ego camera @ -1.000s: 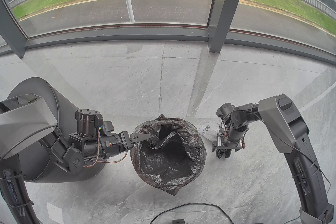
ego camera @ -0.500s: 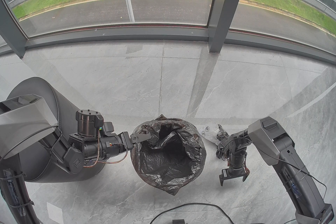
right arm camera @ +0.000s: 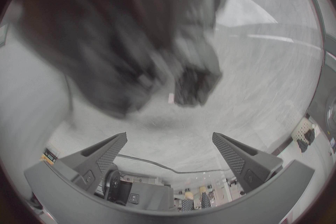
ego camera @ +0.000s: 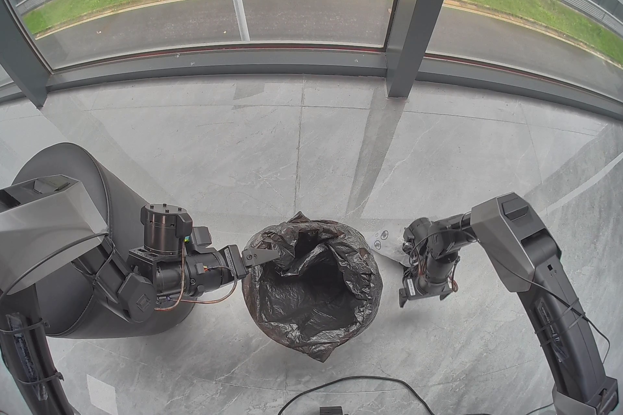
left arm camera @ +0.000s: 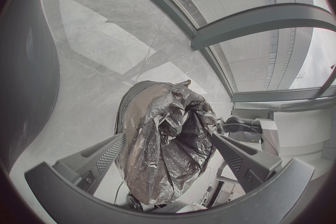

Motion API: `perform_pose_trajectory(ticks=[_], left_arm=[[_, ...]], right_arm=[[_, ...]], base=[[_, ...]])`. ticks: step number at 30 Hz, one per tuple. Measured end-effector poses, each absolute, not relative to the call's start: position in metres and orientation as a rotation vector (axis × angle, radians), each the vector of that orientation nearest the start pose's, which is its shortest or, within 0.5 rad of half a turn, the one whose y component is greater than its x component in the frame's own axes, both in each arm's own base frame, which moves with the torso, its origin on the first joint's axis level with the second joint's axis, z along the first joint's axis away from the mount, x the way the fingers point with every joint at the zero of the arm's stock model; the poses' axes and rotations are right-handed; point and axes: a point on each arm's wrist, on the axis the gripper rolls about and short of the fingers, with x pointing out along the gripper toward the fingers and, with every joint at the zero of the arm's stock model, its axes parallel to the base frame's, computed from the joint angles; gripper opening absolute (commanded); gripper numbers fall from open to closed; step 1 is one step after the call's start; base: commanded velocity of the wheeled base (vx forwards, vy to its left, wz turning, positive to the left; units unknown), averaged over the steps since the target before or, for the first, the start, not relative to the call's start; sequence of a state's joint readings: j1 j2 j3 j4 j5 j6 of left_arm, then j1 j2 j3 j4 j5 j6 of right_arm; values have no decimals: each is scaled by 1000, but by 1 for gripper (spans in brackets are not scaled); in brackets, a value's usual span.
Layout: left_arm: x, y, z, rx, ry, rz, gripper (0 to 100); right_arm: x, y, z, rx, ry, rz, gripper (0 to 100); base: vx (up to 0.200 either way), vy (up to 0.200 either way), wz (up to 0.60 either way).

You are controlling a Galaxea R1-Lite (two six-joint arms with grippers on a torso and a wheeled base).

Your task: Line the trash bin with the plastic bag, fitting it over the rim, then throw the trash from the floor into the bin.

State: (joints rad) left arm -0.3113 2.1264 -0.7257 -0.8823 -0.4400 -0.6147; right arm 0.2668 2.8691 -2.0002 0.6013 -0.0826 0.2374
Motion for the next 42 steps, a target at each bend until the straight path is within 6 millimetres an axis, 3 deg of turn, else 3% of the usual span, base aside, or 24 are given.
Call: perform_pose_trajectory(ticks=[9, 13, 24, 42], left_arm=[[330, -116, 46, -606, 739, -549, 100], [329, -116, 46, -606, 739, -547, 100], [331, -116, 49, -602, 637, -569, 100], [329, -118, 38, -602, 646, -564, 100]], right_arm=[[458, 149, -13, -169, 1254, 168, 100], [457, 158, 4, -227, 1202, 222, 100], [482, 166, 4, -321, 924, 231, 100], [481, 159, -52, -384, 1032, 227, 100]], base=[[0, 0, 0], [0, 0, 0], [0, 0, 0], [0, 0, 0]])
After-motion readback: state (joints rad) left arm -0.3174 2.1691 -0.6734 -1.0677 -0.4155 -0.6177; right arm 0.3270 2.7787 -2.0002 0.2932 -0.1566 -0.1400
